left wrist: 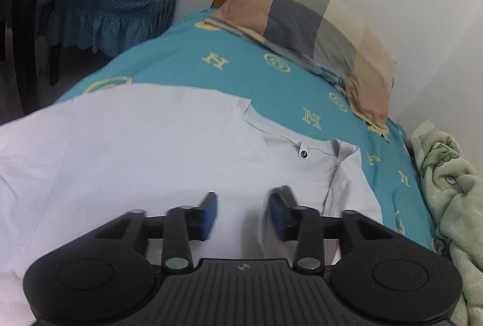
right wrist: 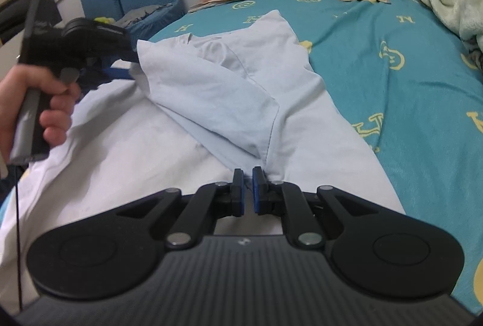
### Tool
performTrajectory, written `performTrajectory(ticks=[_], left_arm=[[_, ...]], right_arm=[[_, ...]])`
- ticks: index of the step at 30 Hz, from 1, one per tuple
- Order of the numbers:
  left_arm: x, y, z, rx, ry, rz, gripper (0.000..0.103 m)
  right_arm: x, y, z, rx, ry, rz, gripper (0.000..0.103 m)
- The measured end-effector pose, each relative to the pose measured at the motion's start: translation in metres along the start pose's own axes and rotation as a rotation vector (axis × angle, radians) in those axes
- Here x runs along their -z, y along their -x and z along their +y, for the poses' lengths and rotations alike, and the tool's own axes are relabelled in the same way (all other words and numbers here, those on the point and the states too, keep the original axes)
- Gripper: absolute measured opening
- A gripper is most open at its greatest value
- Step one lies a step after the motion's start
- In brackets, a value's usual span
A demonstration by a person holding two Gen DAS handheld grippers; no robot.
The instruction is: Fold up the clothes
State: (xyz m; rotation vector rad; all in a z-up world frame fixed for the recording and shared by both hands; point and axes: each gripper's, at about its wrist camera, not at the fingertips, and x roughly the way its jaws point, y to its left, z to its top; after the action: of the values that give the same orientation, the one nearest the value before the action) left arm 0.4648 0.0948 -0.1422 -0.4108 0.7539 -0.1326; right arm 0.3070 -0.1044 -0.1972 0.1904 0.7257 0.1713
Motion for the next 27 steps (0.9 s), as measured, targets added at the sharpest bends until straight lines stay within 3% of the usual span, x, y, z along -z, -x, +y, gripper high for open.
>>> performTrajectory(ticks=[2, 8, 13, 16, 18, 19, 20, 22, 27], left_arm=[[0.002, 0.012, 0.004, 0.021, 0.010, -0.005, 0.053], [0.026, 0.051, 0.021, 0.161, 0.163, 0.007, 0.058], [0.053, 0.042, -0.011, 0.258, 0.099, 0.079, 0.062], [0.065, 0.022, -0.033, 0.231, 0.054, 0.113, 0.064], [0.070, 0.008, -0.040, 0.208, 0.057, 0.135, 0.060], [0.071, 0.006, -0.042, 0.198, 0.056, 0.138, 0.053], [0.071, 0.004, -0.043, 0.189, 0.054, 0.142, 0.033], [0.072, 0.000, -0.047, 0.169, 0.052, 0.149, 0.008], [0.049, 0.024, -0.040, 0.199, 0.073, 0.172, 0.005]], right_arm=[[0.000, 0.000, 0.000, -0.002, -0.007, 0.000, 0.009], [-0.001, -0.001, -0.002, -0.007, -0.031, 0.003, 0.009], [-0.002, -0.001, -0.002, -0.008, -0.039, 0.003, 0.009], [-0.001, 0.000, -0.002, -0.009, -0.043, 0.003, 0.009], [-0.001, 0.000, -0.002, -0.011, -0.045, 0.003, 0.009], [-0.001, 0.000, -0.002, -0.011, -0.046, 0.003, 0.009], [-0.001, 0.000, -0.002, -0.012, -0.048, 0.003, 0.009], [-0.001, 0.000, -0.002, -0.013, -0.051, 0.004, 0.009], [-0.010, 0.007, 0.000, -0.014, -0.055, 0.041, 0.009]])
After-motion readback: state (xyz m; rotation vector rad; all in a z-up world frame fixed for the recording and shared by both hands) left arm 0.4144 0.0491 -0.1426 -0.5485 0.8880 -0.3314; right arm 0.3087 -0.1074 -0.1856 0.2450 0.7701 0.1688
